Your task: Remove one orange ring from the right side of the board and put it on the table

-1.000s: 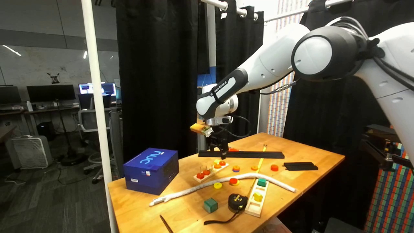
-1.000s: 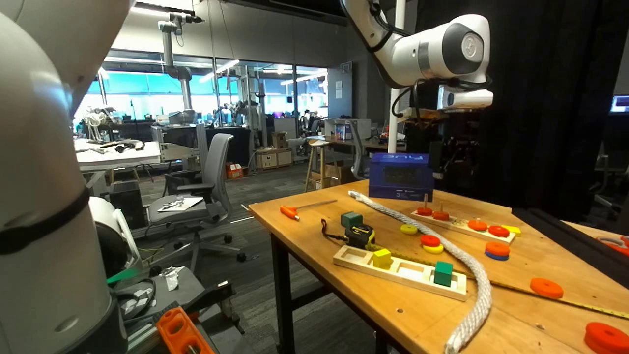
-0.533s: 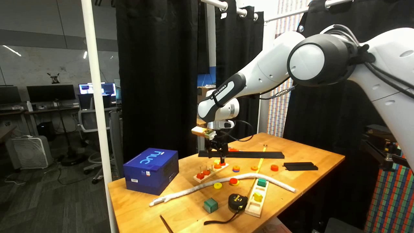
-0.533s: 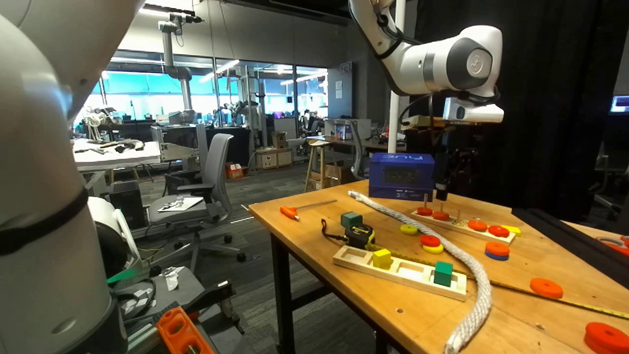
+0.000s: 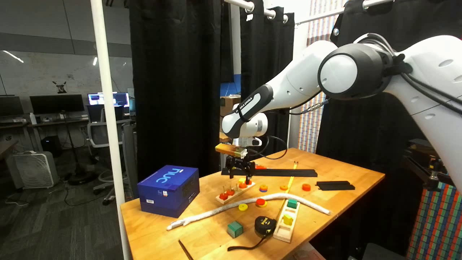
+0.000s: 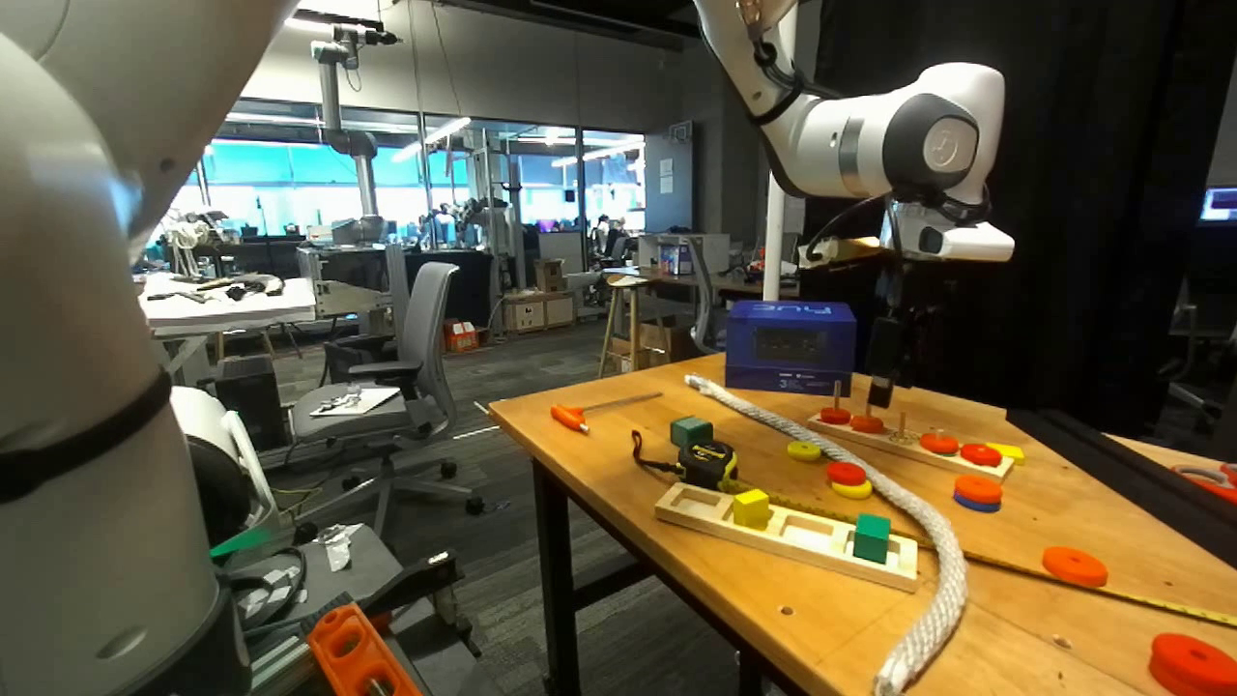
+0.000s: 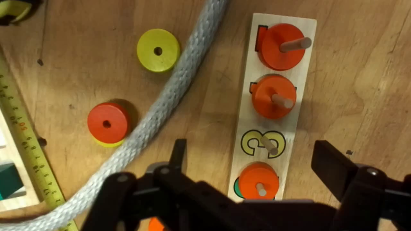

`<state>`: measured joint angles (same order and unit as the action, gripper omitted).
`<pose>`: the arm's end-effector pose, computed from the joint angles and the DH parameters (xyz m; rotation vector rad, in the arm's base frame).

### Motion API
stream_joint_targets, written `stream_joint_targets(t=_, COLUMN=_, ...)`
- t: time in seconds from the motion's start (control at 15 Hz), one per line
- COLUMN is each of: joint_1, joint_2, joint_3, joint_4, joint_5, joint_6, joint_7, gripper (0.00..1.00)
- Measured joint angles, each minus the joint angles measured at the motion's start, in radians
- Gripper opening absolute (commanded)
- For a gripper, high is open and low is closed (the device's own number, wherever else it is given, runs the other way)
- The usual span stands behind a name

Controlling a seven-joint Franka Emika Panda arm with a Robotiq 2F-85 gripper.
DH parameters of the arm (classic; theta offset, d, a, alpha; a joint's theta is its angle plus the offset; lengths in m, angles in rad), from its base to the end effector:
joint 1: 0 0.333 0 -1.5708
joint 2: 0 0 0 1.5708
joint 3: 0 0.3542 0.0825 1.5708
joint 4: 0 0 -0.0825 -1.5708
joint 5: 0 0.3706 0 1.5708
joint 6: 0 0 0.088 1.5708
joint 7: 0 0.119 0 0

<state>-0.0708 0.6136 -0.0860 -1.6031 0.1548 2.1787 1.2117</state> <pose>0.6946 -0.0931 0.2970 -2.3198 2.0438 0.1051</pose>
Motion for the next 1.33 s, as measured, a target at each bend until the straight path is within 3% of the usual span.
stream_joint_targets(t=0.6, joint_1=0.0, joint_2=0.046, joint_3=0.0, joint_4=0.005, joint_5=0.0, joint_6=0.053, joint_7=-0.23, gripper=1.0)
stream_joint_targets(t=1.33, joint_1=0.0, joint_2=0.08, joint_3=-0.024, joint_4=0.039, joint_5=0.0, joint_6=0.069, joint_7=-0.338, gripper=1.0)
